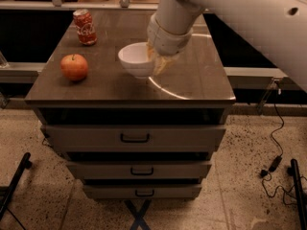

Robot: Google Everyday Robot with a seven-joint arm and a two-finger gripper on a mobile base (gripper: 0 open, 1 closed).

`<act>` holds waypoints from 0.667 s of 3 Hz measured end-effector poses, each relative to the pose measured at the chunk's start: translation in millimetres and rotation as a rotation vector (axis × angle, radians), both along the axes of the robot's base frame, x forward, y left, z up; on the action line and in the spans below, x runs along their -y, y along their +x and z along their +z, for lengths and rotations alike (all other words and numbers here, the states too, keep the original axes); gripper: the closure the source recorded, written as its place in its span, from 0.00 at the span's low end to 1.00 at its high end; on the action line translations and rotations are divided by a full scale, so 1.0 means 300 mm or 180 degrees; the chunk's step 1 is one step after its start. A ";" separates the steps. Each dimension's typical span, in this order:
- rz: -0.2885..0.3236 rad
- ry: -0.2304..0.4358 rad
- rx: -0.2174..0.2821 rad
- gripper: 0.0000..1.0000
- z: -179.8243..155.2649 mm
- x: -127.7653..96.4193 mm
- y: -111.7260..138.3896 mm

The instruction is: Move white bowl near apple

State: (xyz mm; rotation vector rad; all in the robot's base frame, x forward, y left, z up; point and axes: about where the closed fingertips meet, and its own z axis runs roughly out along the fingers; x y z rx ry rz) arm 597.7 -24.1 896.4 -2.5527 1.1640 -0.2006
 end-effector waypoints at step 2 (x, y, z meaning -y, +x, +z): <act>0.0287 0.0366 0.0054 1.00 -0.105 -0.218 0.080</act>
Offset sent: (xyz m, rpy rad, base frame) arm 0.0365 0.0902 -0.0425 0.1530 -0.0362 0.1251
